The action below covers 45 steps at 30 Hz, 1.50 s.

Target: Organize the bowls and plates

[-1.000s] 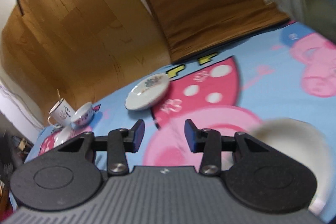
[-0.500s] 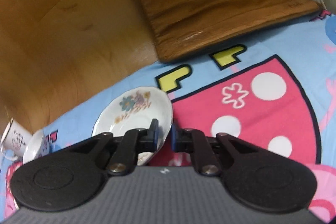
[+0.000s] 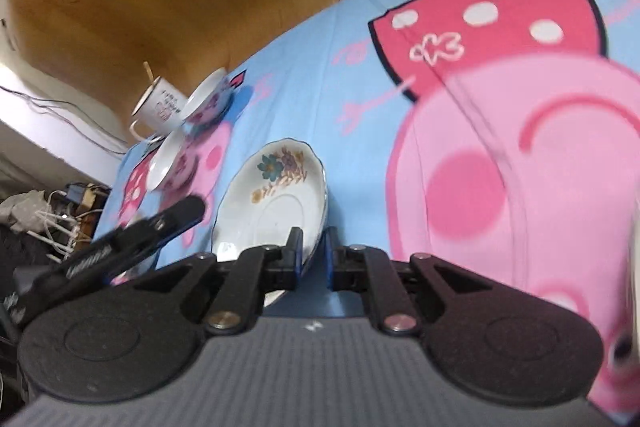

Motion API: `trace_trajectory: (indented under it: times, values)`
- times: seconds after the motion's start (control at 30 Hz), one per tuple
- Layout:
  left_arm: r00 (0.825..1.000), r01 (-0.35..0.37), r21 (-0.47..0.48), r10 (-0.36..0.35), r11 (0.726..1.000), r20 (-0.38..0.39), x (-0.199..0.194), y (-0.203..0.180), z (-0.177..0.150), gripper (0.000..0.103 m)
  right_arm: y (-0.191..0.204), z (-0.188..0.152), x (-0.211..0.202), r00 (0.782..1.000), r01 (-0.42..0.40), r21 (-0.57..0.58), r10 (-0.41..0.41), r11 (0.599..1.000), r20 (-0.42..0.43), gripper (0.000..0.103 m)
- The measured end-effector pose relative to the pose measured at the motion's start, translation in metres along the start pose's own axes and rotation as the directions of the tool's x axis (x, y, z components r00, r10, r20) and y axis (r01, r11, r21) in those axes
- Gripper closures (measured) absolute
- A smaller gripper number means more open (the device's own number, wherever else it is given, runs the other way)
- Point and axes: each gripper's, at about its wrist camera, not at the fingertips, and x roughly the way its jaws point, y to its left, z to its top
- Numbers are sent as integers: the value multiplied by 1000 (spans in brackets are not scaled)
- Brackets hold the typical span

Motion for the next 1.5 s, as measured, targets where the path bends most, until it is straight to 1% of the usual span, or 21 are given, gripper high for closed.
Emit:
trace_trajectory:
  times: [0.1, 0.23, 0.27, 0.3, 0.33, 0.37, 0.4, 0.5, 0.63, 0.7, 0.83, 0.97, 1.03, 1.13, 1.27, 1.33, 1.37, 1.4, 1.43, 1.47, 1.5]
  values:
    - [999, 30, 13, -30, 999, -28, 1, -8, -4, 70, 4, -12, -7, 999, 23, -30, -22, 999, 30, 84]
    - [998, 12, 23, -11, 1000, -59, 8, -11, -8, 71, 16, -22, -13, 992, 70, -94, -60, 993, 108, 83]
    - [998, 11, 18, -10, 1000, -69, 11, -11, -8, 75, 16, -23, -12, 990, 83, -112, -69, 990, 124, 83]
    - [997, 12, 14, -11, 1000, -81, 14, -11, -9, 84, 15, -24, -9, 988, 91, -115, -75, 989, 133, 83]
    - [996, 2, 15, 0, 1000, -87, 16, -12, -10, 85, 13, -23, -7, 987, 91, -109, -76, 990, 139, 82]
    - [997, -20, 27, 22, 999, -79, 17, -13, -12, 91, 11, -22, -6, 987, 92, -101, -77, 991, 141, 85]
    - [997, -28, 34, 31, 999, -75, 17, -14, -14, 92, 10, -22, -5, 986, 94, -101, -78, 991, 147, 85]
    - [997, 13, 18, -12, 1000, -79, 15, -17, -11, 94, 9, -25, -12, 982, 109, -108, -90, 988, 168, 86]
    - [997, 53, 76, -49, 996, -53, 12, -44, -5, 94, 5, -28, -28, 968, 129, -105, -102, 986, 231, 87]
    - [995, 87, 97, -82, 992, -57, 16, -60, -1, 94, 2, -30, -41, 952, 149, -99, -115, 984, 282, 87]
    - [983, 168, 149, -156, 974, -94, 32, -102, 2, 94, -12, -38, -76, 907, 212, -72, -169, 975, 385, 87]
    - [967, 241, 219, -214, 946, -139, 49, -150, -8, 93, -33, -50, -114, 849, 284, -14, -245, 959, 468, 87]
    - [958, 270, 250, -233, 930, -168, 58, -170, -17, 93, -44, -58, -129, 822, 320, 19, -287, 947, 492, 87]
    - [947, 292, 279, -237, 915, -215, 76, -193, -28, 93, -62, -65, -142, 798, 345, 73, -334, 936, 501, 87]
    - [943, 296, 300, -226, 907, -246, 94, -208, -37, 92, -84, -66, -145, 780, 365, 126, -377, 922, 499, 86]
    - [939, 295, 304, -218, 906, -265, 102, -213, -40, 92, -90, -66, -143, 771, 373, 138, -389, 918, 505, 81]
    - [945, 278, 317, -200, 907, -259, 104, -215, -42, 92, -91, -66, -143, 763, 379, 144, -397, 914, 510, 76]
    - [947, 270, 325, -189, 906, -260, 106, -216, -42, 92, -92, -66, -142, 753, 383, 150, -402, 912, 520, 71]
    - [946, 271, 322, -189, 907, -263, 106, -216, -42, 92, -93, -67, -143, 741, 391, 156, -411, 907, 531, 62]
    - [946, 272, 315, -191, 909, -263, 105, -214, -41, 92, -93, -68, -144, 723, 403, 161, -422, 901, 547, 60]
    - [947, 269, 309, -191, 912, -258, 104, -211, -39, 92, -94, -69, -146, 712, 412, 167, -430, 896, 555, 60]
